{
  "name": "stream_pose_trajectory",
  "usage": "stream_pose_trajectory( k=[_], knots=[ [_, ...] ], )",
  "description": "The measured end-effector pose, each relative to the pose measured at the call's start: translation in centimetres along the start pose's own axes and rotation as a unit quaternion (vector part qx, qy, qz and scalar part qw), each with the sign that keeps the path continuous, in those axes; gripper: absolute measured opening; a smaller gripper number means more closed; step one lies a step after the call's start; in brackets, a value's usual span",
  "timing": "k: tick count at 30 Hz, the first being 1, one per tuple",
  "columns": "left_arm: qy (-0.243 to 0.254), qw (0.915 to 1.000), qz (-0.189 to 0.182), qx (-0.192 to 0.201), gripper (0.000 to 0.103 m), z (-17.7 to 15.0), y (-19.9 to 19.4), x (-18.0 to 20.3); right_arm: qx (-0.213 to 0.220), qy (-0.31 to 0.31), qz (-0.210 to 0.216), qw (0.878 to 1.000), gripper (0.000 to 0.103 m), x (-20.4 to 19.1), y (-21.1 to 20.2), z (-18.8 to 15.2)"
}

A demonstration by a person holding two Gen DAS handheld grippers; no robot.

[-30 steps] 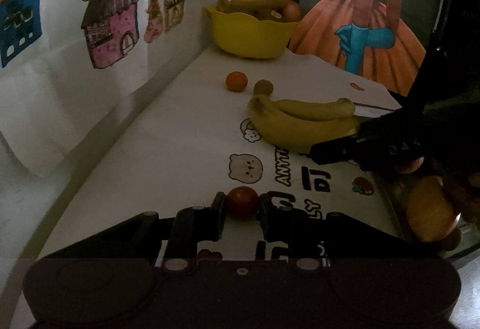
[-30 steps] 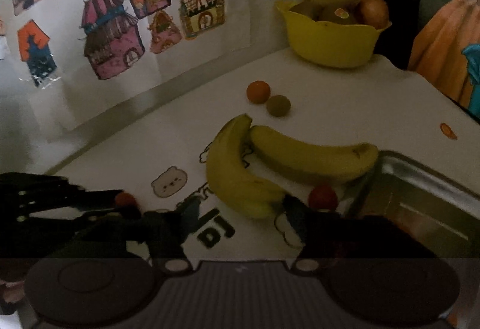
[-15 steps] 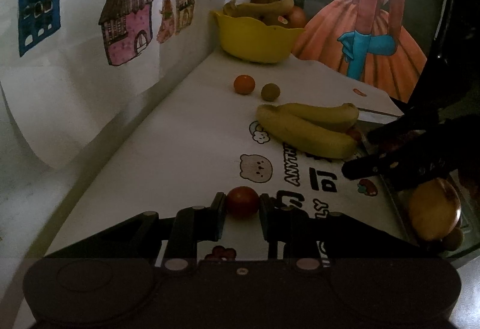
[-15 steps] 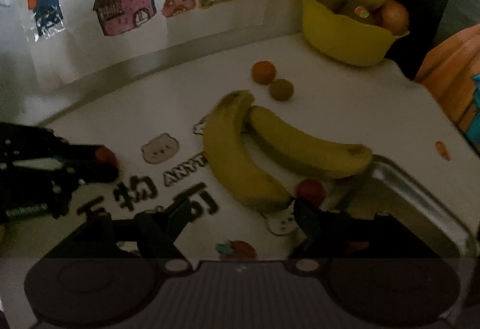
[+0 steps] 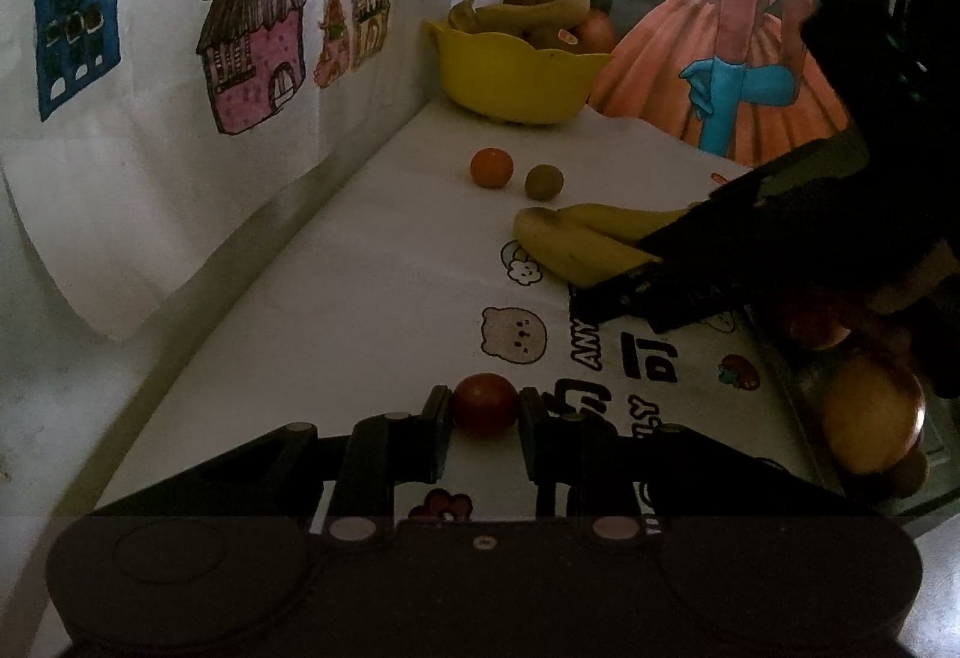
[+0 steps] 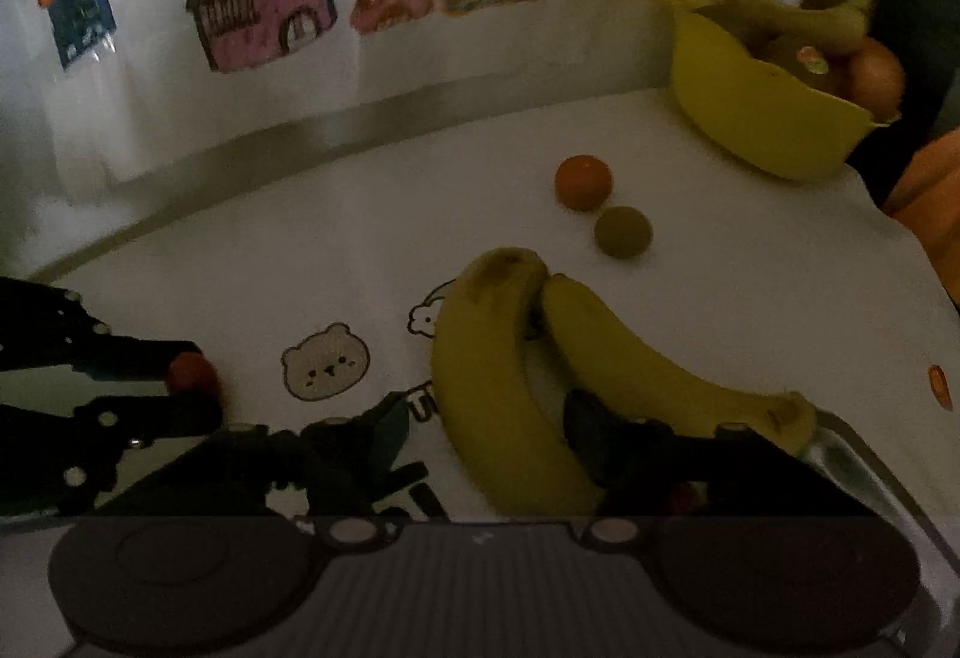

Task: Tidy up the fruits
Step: 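Grasp a small red fruit with the left tool while the right tool grasps a banana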

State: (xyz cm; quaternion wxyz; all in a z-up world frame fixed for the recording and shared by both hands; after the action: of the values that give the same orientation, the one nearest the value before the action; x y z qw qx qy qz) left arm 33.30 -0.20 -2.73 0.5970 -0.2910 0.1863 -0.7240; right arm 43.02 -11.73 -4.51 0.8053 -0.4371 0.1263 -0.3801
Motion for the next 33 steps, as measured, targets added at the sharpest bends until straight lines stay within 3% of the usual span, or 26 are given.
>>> stream_pose_trajectory(
  k=[5,11,24,33],
  knots=[
    [-0.009,1.0,0.002,0.002,0.025,-0.1,-0.2,-0.2,-0.003,0.018,0.012,1.0,0.044,0.3,0.4,0.4],
    [-0.009,1.0,0.002,0.004,0.025,-0.2,-0.7,0.0,-0.004,0.021,0.031,0.999,0.039,-0.8,-0.6,-0.6],
    [-0.005,0.9995,0.02,0.023,0.025,-0.2,-4.2,0.9,0.055,0.096,0.108,0.988,0.038,-3.8,-4.9,-0.2],
    [0.0,0.9988,0.011,0.047,0.025,1.0,-6.8,3.6,0.101,0.097,0.106,0.984,0.038,-3.5,-10.4,-0.8]
  ],
)
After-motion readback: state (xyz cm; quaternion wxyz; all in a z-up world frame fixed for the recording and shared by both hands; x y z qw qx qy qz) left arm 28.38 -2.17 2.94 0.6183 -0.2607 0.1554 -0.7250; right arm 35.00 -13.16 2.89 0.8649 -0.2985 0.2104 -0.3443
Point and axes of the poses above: each gripper's, at about its wrist camera, not at the fingertips, and y roughly the way its jaws point, x to its right, z to its top, the point moved 9 cm from there along y, roughly the way its jaws point, and after that the axes turned 4 degrees about -y, right-handed, at the moved point
